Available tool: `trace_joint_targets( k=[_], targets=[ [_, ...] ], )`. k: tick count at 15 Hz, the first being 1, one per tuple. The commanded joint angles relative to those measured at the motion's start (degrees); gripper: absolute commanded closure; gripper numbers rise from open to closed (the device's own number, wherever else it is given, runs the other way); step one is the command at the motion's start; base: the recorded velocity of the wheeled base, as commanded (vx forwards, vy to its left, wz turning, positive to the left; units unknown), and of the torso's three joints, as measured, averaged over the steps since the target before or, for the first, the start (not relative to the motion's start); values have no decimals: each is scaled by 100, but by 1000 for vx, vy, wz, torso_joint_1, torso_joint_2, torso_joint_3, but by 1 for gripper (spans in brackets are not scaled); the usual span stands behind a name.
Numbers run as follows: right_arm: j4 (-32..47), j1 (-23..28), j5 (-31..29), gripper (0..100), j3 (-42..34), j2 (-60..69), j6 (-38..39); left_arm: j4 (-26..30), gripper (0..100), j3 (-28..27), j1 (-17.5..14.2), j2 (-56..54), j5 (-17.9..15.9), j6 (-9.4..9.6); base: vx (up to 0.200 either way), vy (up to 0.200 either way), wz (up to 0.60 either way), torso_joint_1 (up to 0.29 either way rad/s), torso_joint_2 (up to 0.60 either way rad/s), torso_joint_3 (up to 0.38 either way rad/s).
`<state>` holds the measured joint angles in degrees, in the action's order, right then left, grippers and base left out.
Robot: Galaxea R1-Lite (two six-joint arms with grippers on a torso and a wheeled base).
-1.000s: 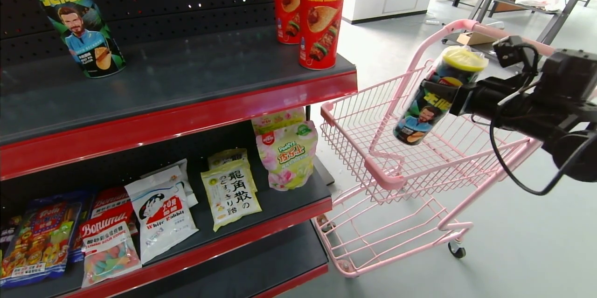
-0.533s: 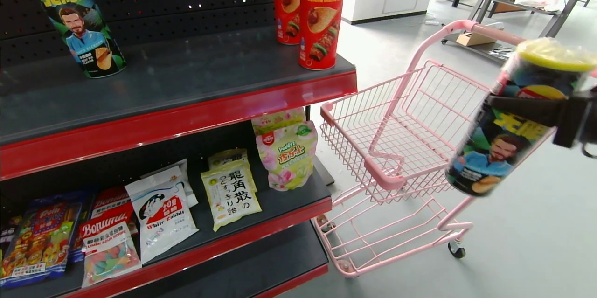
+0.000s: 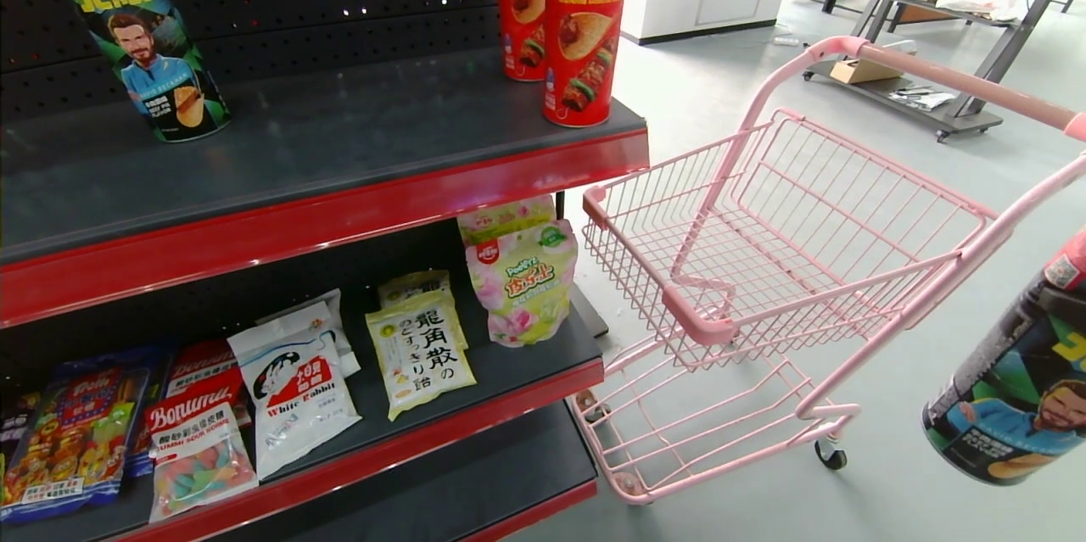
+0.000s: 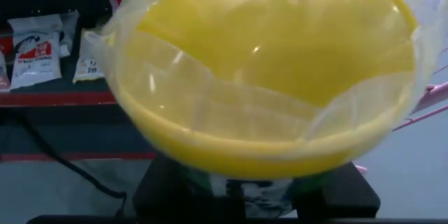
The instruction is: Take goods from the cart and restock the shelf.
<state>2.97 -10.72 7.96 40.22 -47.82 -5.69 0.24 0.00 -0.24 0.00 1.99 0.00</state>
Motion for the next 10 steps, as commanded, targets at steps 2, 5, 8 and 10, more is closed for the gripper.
trace_joint_targets(
  k=[2, 5, 8, 10],
  targets=[
    [10, -1, 39, 100, 65, 19, -2, 2, 0, 0, -2, 0, 3, 0, 0, 0, 0, 0, 0, 0],
    [37, -10, 496, 100, 232, -52, -2, 2, 0, 0, -2, 0, 3, 9, 0, 0, 0, 51, -233, -170],
    [28, -45, 839, 100, 443, -438, -2, 2, 0, 0, -2, 0, 3, 0, 0, 0, 0, 128, -463, -336],
    [1, -53, 1138, 100, 680, -913, -2, 2, 0, 0, -2, 0, 3, 9, 0, 0, 0, 161, -535, -376]
  ],
)
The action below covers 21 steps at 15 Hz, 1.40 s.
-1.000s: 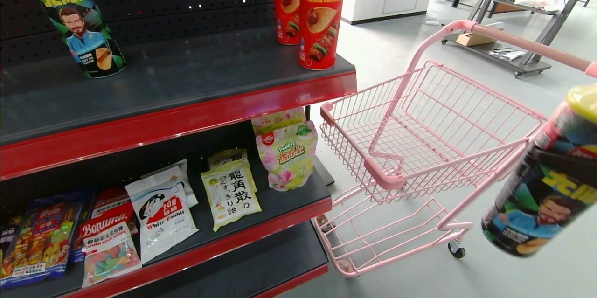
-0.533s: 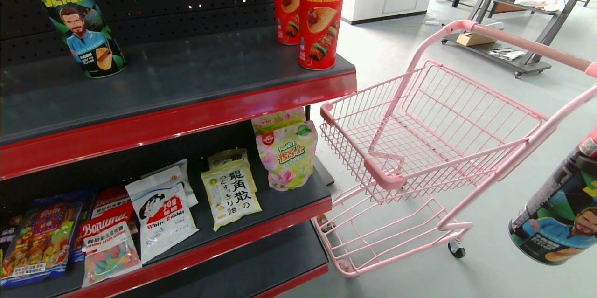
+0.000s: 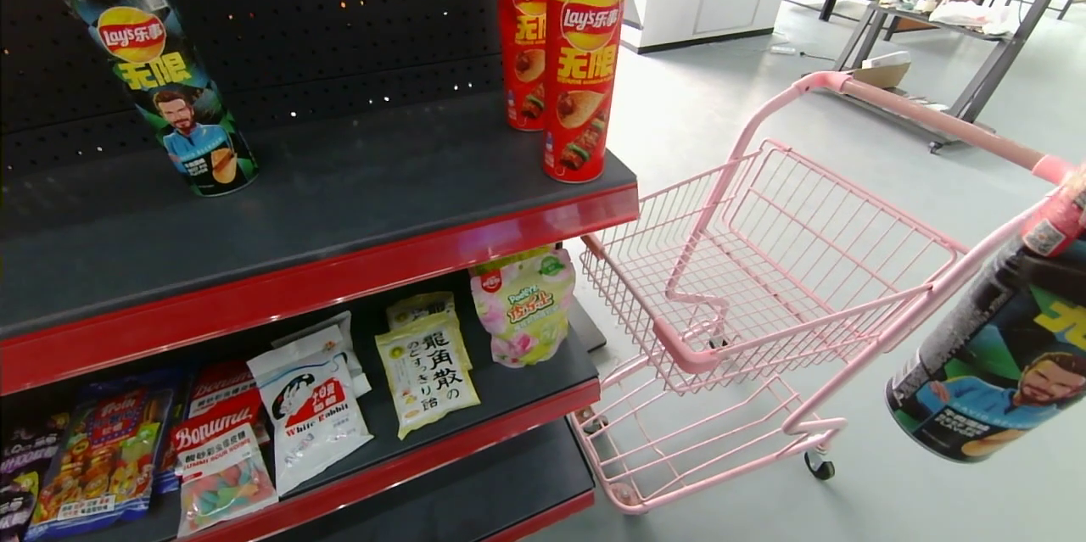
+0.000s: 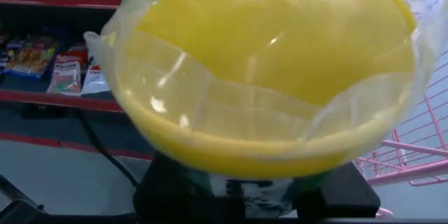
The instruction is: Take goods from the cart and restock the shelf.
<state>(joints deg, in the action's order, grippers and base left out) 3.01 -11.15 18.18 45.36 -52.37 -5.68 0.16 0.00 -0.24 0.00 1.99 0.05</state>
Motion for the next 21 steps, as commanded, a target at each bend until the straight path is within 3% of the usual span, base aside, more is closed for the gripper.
trace_joint_targets(
  k=[1, 5, 11, 21],
  targets=[
    [-2, -10, 177, 100, 228, -590, -3, 2, 0, 0, -2, 0, 3, 4, 0, 0, 0, 154, -540, -369],
    [-20, -10, 591, 100, 641, -1302, -3, 11, 0, 0, -2, 0, 3, 4, 0, 0, 0, 198, -565, -372],
    [-468, -18, 547, 100, 772, -1952, -12, 2, 0, 0, -2, 0, 3, 4, 0, 0, 0, 197, -509, -316],
    [-459, -1, 362, 100, 386, -1601, -30, 2, 0, 0, -2, 0, 3, 4, 0, 0, 60, 3, -9, -5]
  ],
)
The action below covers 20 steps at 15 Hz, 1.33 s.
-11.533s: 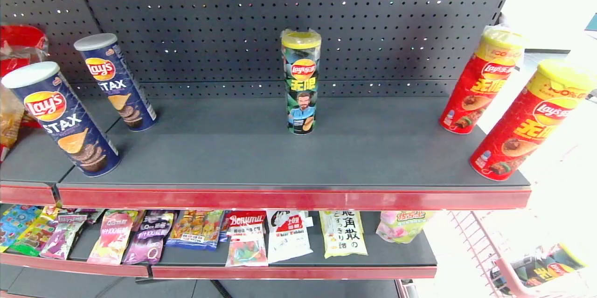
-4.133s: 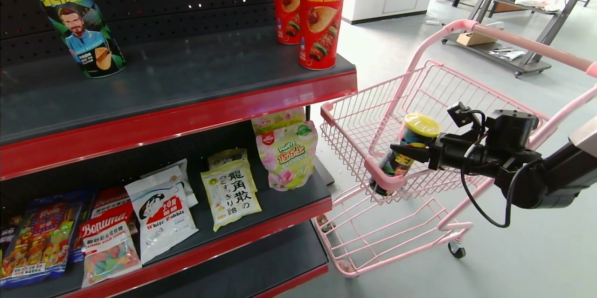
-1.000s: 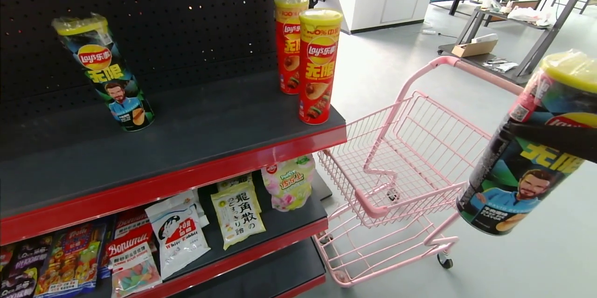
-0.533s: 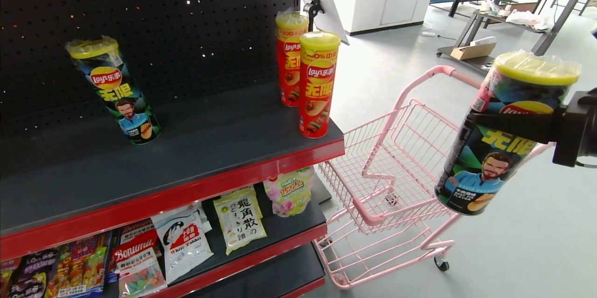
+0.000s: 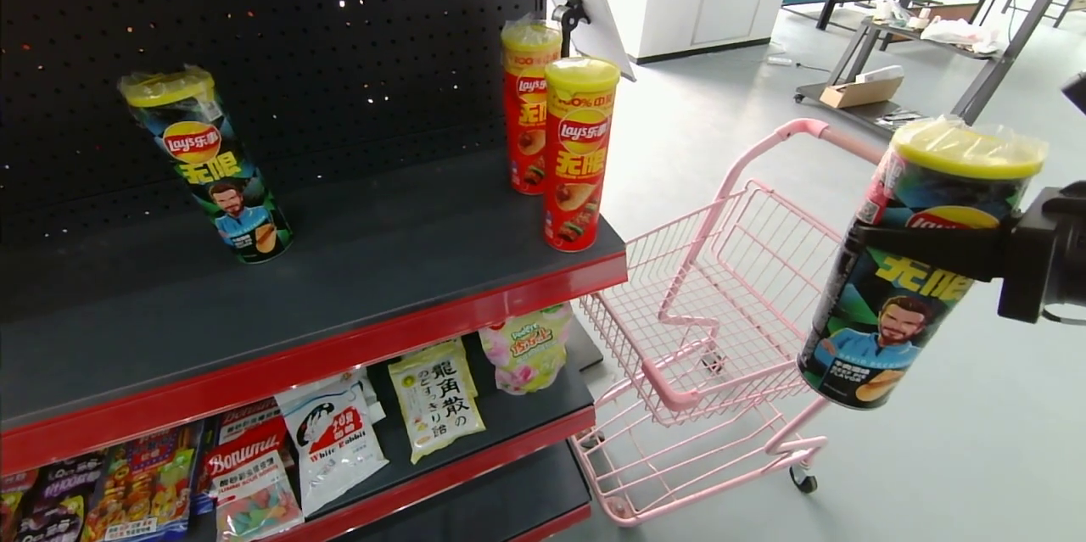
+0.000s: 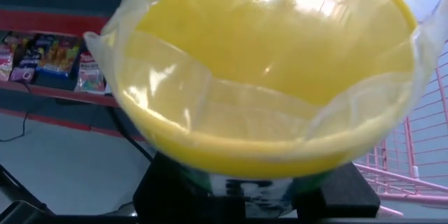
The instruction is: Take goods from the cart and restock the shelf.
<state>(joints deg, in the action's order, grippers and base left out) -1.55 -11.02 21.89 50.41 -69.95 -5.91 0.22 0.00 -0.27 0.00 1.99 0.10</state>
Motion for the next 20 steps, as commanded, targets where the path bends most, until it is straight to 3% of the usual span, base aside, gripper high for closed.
trace_joint_targets(
  k=[1, 6, 11, 15, 20],
  targets=[
    [-3, -14, -1, 100, -154, 219, -6, -4, 0, 0, 0, 0, 3, -1, 0, 0, 600, 2, 7, 2],
    [-3, -5, -1, 100, -207, 377, -6, 4, 0, 0, 0, 0, 3, -1, 0, 0, 600, 5, -1, 1],
    [-21, -32, 69, 100, -523, 843, -24, -4, 0, 0, 0, 0, -5, -1, 0, 0, 0, 0, 0, 0],
    [-30, -93, 676, 100, -1033, 1291, -68, -4, 0, 0, 0, 0, -5, -1, 0, 0, 0, 0, 0, 0],
    [-30, -304, 693, 100, -1103, 1335, -525, -4, 0, 0, -8, 0, -5, -1, 0, 200, 0, 1, 2, 0]
  ],
)
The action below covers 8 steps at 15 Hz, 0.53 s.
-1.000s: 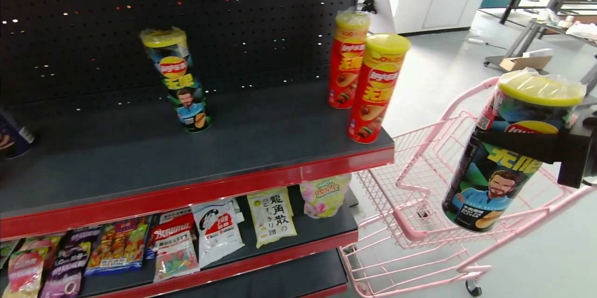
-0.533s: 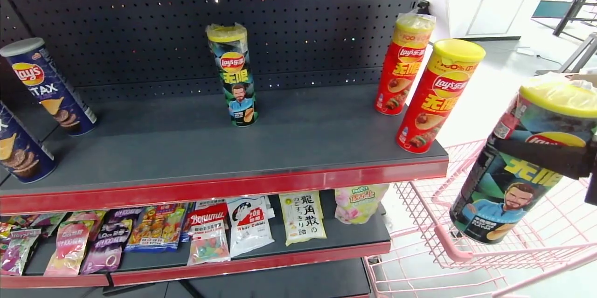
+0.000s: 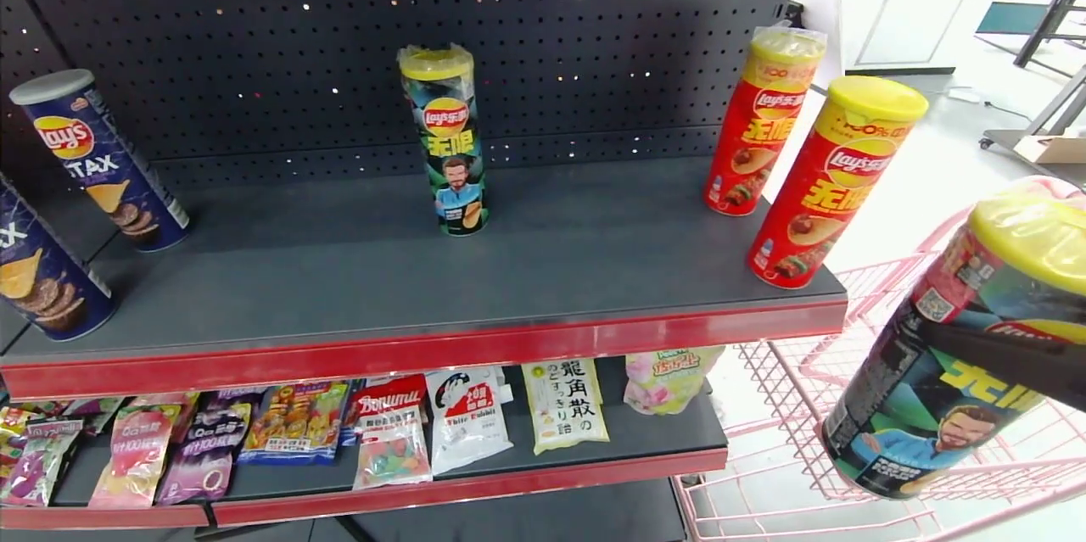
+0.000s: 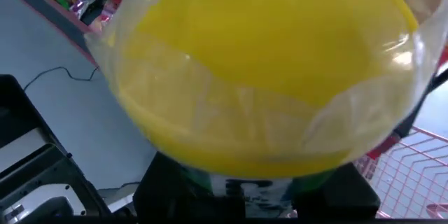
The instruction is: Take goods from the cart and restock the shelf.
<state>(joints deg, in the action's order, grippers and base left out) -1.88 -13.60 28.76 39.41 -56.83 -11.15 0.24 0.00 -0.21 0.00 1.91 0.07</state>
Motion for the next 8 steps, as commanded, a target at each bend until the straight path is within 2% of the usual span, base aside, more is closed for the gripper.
trace_joint_targets(
  k=[1, 7, 8],
  targets=[
    [-6, -125, 16, 100, -13, 6, 8, 2, 0, 0, -6, 0, 2, 1, 0, 200, 0, 7, 7, -2],
    [-32, -327, 25, 100, -21, -3, 26, 2, 0, 0, -6, 0, 2, 1, 0, 200, 0, 0, 2, 2],
    [-41, -318, 25, 100, -21, -3, 26, -7, 0, 0, -6, 0, 2, 1, 0, 0, 0, 0, 0, 0]
  ],
)
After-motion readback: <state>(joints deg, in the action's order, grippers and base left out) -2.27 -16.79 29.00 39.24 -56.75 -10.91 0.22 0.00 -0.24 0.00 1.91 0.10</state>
